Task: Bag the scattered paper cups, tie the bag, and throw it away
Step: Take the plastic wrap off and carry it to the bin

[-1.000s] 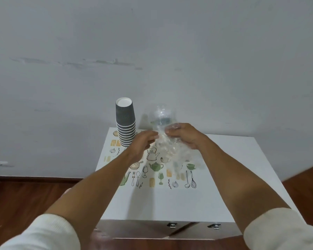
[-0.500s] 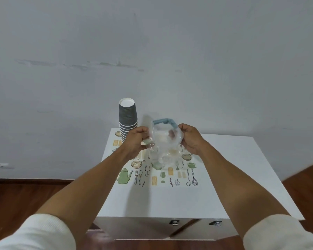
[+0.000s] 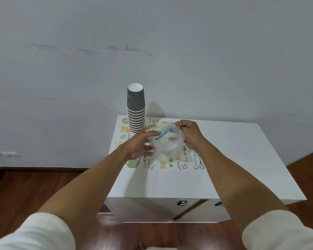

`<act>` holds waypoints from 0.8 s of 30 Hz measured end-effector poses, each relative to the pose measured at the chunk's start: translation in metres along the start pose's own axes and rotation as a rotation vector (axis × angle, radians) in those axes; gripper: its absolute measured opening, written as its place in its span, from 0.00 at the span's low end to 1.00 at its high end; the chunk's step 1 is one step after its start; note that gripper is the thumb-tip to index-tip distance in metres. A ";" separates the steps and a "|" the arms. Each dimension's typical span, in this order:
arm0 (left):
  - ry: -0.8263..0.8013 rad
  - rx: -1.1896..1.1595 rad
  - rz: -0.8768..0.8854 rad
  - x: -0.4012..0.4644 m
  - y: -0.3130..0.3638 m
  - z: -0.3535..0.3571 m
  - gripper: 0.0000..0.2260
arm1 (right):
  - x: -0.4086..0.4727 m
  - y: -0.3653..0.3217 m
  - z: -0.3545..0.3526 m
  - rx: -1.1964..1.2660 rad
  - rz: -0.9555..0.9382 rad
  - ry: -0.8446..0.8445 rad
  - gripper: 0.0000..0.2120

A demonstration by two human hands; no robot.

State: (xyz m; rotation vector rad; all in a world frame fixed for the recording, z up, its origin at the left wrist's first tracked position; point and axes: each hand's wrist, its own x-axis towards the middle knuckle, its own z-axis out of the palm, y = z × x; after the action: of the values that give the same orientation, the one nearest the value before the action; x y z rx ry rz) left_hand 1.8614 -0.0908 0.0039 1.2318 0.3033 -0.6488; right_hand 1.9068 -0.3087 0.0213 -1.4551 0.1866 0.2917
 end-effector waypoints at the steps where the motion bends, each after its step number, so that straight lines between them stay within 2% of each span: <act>1: 0.018 -0.032 0.017 -0.003 -0.002 -0.002 0.38 | -0.002 0.001 0.001 -0.004 -0.014 0.026 0.16; 4: 0.097 -0.043 0.092 -0.011 -0.006 -0.010 0.33 | -0.009 -0.003 0.005 -0.041 -0.020 0.057 0.14; 6: 0.145 -0.029 0.184 -0.018 -0.009 -0.016 0.32 | -0.016 -0.007 0.008 0.046 0.121 -0.020 0.11; 8: 0.180 -0.033 0.262 -0.025 -0.012 -0.020 0.30 | -0.024 -0.007 0.008 -0.007 0.262 -0.171 0.21; 10: 0.216 -0.041 0.297 -0.032 -0.017 -0.022 0.26 | -0.033 0.001 0.011 -0.137 0.324 -0.296 0.25; 12: 0.267 -0.022 0.297 -0.040 -0.024 -0.025 0.19 | -0.043 0.012 0.016 -0.167 0.308 -0.302 0.23; 16: 0.346 -0.042 0.293 -0.064 -0.048 -0.029 0.06 | -0.063 0.035 0.028 -0.155 0.158 -0.216 0.15; 19: 0.370 0.014 0.252 -0.084 -0.072 -0.033 0.05 | -0.077 0.056 0.038 -0.183 0.070 -0.220 0.07; 21: 0.403 0.014 0.266 -0.099 -0.088 -0.039 0.06 | -0.086 0.070 0.051 -0.158 0.043 -0.207 0.08; 24: 0.539 0.012 0.322 -0.121 -0.102 -0.054 0.09 | -0.100 0.084 0.075 -0.076 0.030 -0.192 0.09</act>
State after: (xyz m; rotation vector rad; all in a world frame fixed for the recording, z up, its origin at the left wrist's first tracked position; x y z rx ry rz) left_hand 1.7110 -0.0232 -0.0260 1.4171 0.5326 -0.0316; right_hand 1.7821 -0.2346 -0.0202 -1.4912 0.0423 0.4650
